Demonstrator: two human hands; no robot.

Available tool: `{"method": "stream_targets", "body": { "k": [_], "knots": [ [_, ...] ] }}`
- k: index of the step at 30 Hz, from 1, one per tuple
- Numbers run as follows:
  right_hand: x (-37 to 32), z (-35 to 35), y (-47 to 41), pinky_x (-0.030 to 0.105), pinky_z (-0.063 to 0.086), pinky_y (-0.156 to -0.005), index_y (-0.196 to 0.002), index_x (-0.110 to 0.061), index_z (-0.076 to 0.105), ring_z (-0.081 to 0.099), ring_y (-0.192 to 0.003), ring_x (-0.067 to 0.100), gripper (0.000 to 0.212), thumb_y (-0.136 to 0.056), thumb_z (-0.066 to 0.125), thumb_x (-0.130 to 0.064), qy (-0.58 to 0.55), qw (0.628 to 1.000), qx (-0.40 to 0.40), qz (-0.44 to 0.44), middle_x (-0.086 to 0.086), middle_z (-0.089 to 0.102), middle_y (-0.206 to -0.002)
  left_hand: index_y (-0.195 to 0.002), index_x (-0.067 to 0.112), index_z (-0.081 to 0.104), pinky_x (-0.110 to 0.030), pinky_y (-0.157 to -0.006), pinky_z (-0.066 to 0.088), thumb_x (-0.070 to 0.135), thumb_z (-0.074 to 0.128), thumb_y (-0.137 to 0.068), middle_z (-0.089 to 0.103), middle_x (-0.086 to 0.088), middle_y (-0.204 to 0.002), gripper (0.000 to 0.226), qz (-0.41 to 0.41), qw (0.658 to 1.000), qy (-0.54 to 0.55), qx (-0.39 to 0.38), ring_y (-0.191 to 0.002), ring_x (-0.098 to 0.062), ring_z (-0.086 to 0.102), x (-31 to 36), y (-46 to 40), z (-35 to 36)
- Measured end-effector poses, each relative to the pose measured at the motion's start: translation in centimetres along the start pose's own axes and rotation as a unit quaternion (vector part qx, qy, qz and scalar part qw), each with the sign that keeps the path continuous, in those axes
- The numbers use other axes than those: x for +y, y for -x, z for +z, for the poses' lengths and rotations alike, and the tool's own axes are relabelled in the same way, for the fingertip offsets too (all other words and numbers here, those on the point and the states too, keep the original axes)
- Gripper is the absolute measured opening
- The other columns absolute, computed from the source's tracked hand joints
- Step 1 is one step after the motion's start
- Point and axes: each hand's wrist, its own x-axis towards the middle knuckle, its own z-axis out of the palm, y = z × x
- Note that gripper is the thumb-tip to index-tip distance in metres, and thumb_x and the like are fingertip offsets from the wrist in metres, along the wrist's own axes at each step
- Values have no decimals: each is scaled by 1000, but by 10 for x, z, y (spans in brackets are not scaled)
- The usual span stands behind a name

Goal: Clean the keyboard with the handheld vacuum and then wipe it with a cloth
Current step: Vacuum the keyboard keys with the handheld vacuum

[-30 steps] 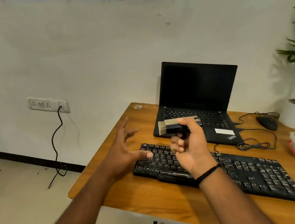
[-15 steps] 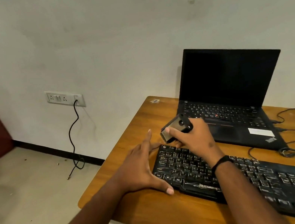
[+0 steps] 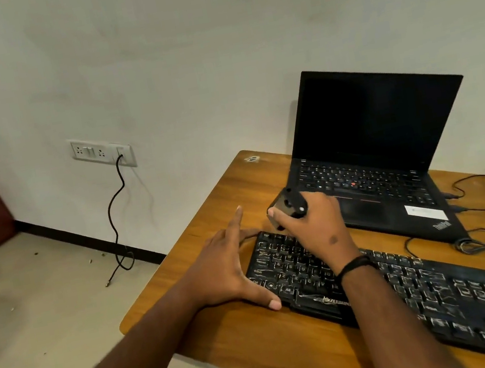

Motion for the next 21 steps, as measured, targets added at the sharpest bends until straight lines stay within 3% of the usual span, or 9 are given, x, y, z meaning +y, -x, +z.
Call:
{"method": "stream_targets", "body": {
  "k": [2, 4, 9, 12, 15, 17, 19, 21],
  "knots": [
    [0, -2, 0, 25, 41, -50, -66, -13, 66, 52, -54, 17, 31, -85, 74, -36, -29, 999, -12, -3, 5, 63, -61, -157, 30, -23, -36, -123, 12, 75, 87, -46, 30, 13, -161, 162, -2, 1000, -5, -2, -149, -9, 20, -1, 0, 0],
    [-1, 3, 3, 23, 39, -48, -68, -11, 67, 49, -52, 15, 30, -84, 75, -36, -20, 998, -53, 0, 9, 64, -64, -157, 28, -22, -35, -123, 12, 71, 89, -49, 30, 13, -161, 161, -2, 1000, -11, -2, -149, -10, 19, 1, 0, 0],
    [1, 2, 2, 21, 38, -49, -67, -11, 64, 48, -52, 13, 31, -83, 77, -35, -23, 1000, -2, -3, 6, 63, -62, -157, 26, -20, -36, -122, 11, 66, 91, -50, 27, 18, -155, 160, -15, 1000, -15, -13, -146, -8, 17, 8, 3, -3],
    [-2, 2, 5, 21, 38, -48, -66, -14, 64, 46, -50, 10, 29, -82, 78, -34, -12, 998, -55, -9, 5, 63, -62, -156, 29, -25, -42, -123, 9, 63, 92, -51, 21, 7, -164, 161, -30, 999, -16, -40, -151, -17, 12, 10, -2, -6],
    [-1, 4, 6, 14, 39, -51, -66, -19, 59, 46, -54, 6, 28, -83, 77, -34, 24, 1000, -12, -5, -2, 58, -63, -155, 29, -27, -43, -121, 10, 57, 94, -53, 13, 1, -165, 160, -43, 997, -16, -55, -152, -22, 8, 15, -3, -7],
    [0, -3, 6, 16, 38, -49, -65, -19, 62, 51, -54, 10, 27, -84, 77, -33, -26, 1000, 13, -13, -3, 60, -61, -156, 32, -25, -41, -121, 13, 59, 94, -51, 14, 3, -164, 161, -38, 999, -12, -33, -151, -20, 9, 13, 0, -4],
    [1, -8, 6, 26, 43, -51, -71, -16, 69, 56, -57, 15, 23, -83, 77, -34, -58, 998, -22, -14, 1, 65, -63, -155, 36, -24, -42, -122, 13, 64, 93, -46, 13, 7, -164, 162, -32, 999, -6, -15, -152, -17, 7, 9, 2, -1],
    [1, -4, 8, 24, 42, -50, -73, -16, 70, 56, -57, 14, 22, -82, 77, -35, -22, 997, -77, -16, 2, 66, -65, -155, 37, -24, -40, -122, 11, 66, 92, -45, 14, 10, -164, 163, -22, 1000, -7, -13, -151, -13, 5, 8, 3, 0]
  ]
}}
